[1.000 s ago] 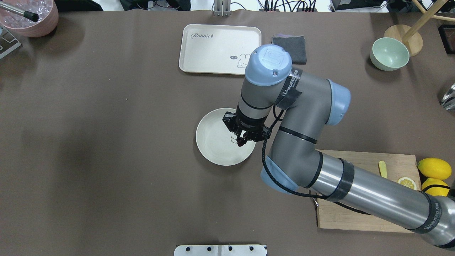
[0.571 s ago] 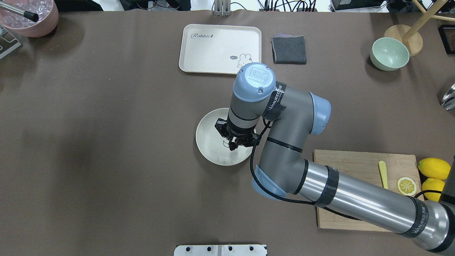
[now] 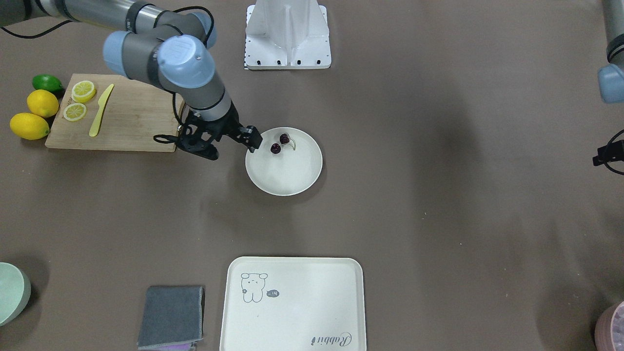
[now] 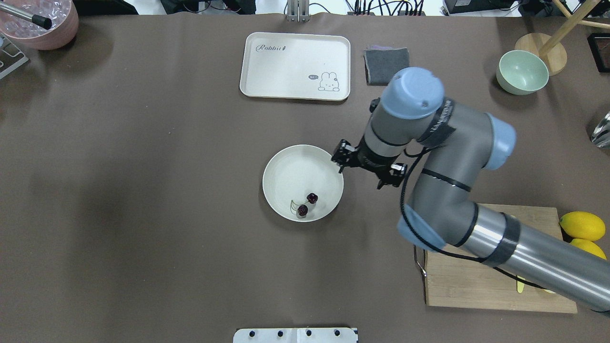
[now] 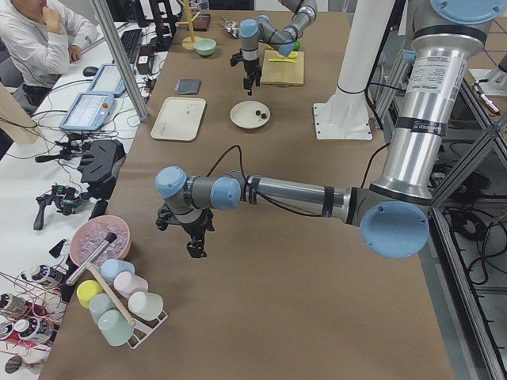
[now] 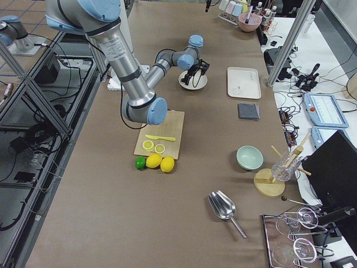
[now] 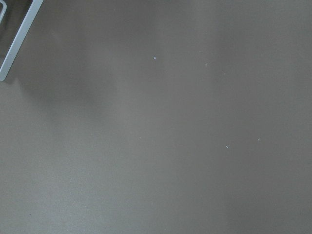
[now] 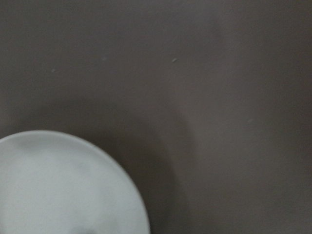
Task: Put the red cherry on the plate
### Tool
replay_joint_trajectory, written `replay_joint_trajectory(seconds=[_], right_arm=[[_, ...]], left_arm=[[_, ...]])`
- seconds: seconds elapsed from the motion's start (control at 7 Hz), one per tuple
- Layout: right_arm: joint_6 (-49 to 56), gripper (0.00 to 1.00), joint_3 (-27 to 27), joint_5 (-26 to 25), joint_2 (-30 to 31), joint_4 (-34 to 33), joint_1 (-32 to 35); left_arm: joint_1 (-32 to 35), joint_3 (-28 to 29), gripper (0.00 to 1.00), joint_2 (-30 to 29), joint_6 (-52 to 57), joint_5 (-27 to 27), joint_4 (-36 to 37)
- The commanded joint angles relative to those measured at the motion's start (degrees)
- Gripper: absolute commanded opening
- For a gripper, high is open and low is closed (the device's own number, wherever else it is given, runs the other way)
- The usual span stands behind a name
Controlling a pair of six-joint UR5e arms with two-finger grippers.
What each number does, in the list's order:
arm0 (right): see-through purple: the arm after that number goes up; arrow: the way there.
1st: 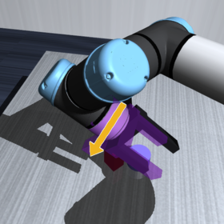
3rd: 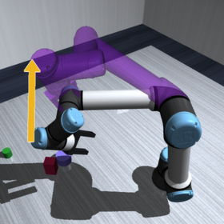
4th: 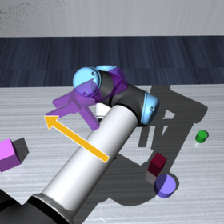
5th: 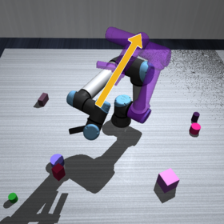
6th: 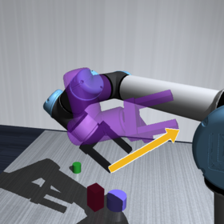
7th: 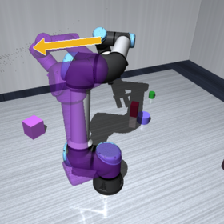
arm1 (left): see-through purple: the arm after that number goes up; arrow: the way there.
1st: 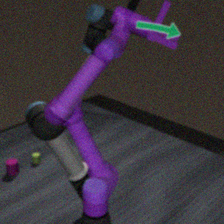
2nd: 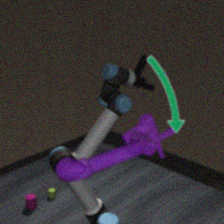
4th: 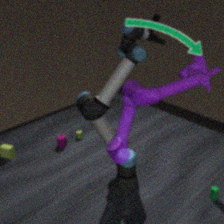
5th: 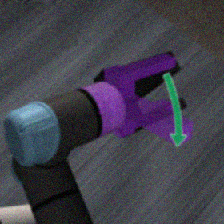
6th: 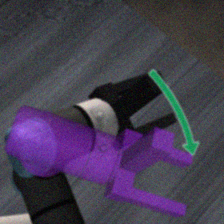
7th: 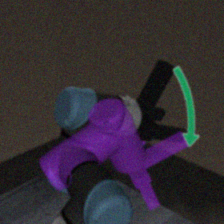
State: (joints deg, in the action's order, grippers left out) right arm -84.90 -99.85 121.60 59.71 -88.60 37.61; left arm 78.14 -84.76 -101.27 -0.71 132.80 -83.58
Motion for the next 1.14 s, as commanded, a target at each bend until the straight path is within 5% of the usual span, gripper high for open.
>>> replay_joint_trajectory(seconds=[0.0,0.57,1.0], right_arm=[[19.5,1.00,-6.7,5.6,6.9,-9.8,10.2],[54.4,1.00,-6.8,5.7,21.4,-12.4,22.6],[79.1,1.00,-0.8,7.2,29.0,-12.4,36.1]], left_arm=[[0.0,-0.2,0.98,-0.1,-0.1,0.0,0.0],[0.0,0.1,0.98,-0.2,0.0,0.0,0.0],[0.0,-0.1,0.98,-0.1,0.5,0.0,0.0]])
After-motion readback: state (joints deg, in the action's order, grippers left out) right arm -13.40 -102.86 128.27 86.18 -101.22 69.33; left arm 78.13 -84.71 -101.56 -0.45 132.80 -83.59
